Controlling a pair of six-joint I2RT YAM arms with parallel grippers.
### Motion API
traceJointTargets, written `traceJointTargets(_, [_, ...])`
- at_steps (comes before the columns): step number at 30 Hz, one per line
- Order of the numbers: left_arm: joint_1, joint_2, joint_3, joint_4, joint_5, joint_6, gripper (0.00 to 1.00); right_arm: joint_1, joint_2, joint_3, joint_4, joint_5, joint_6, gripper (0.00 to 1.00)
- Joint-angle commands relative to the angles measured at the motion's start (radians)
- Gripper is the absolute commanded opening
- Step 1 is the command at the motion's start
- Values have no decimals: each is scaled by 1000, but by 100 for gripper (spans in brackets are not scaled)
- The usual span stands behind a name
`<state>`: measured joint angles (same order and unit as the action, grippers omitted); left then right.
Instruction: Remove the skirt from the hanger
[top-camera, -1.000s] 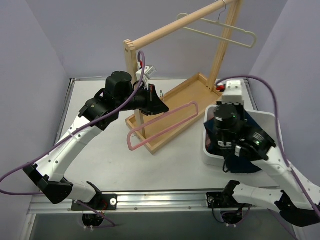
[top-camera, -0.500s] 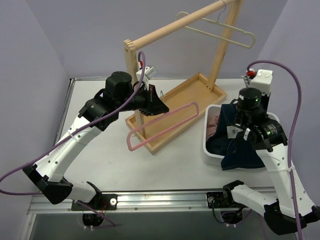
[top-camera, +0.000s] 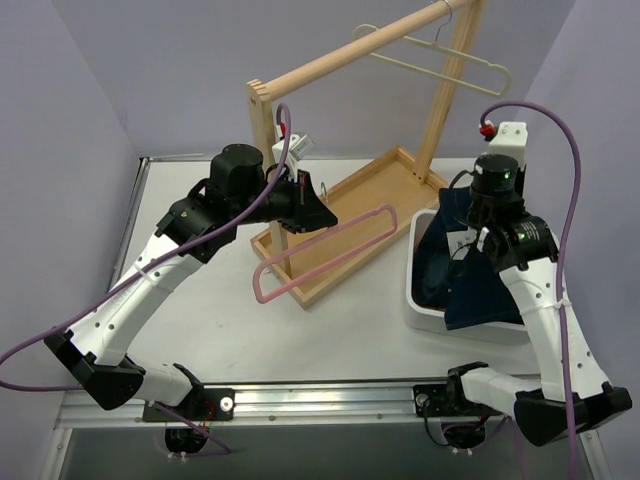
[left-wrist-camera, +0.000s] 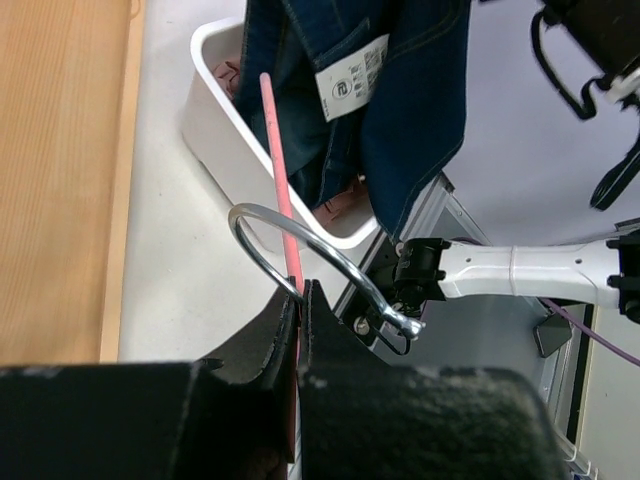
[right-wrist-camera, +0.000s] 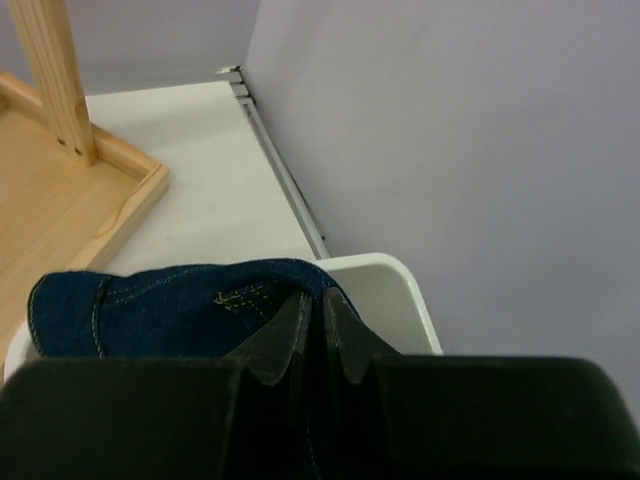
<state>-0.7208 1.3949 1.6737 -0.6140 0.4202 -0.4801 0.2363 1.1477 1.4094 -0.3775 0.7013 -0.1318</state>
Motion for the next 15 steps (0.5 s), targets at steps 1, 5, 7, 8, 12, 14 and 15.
traceJointTargets(1, [3,-37,11,39,-35,12,2,-2,-112,-114,52,-33,49,0])
traceJointTargets(5, [0,-17,8,49,-15,2,2,-3,-157,-214,45,-2,60,0])
traceJointTargets(7, [0,-14,3,68,-12,-12,2,-11,-152,-214,69,29,58,0])
traceJointTargets(8, [0,-13,4,69,-5,-15,2,-18,-137,-190,57,42,58,0])
traceJointTargets(12, [-6,-16,6,68,-11,-20,2,-48,-43,-35,31,30,54,0])
traceJointTargets(14, [-6,-27,-2,69,-15,-22,2,-58,12,50,23,21,57,0])
traceJointTargets(15, [-6,-30,-6,69,-17,-22,2,-63,29,78,20,18,57,0])
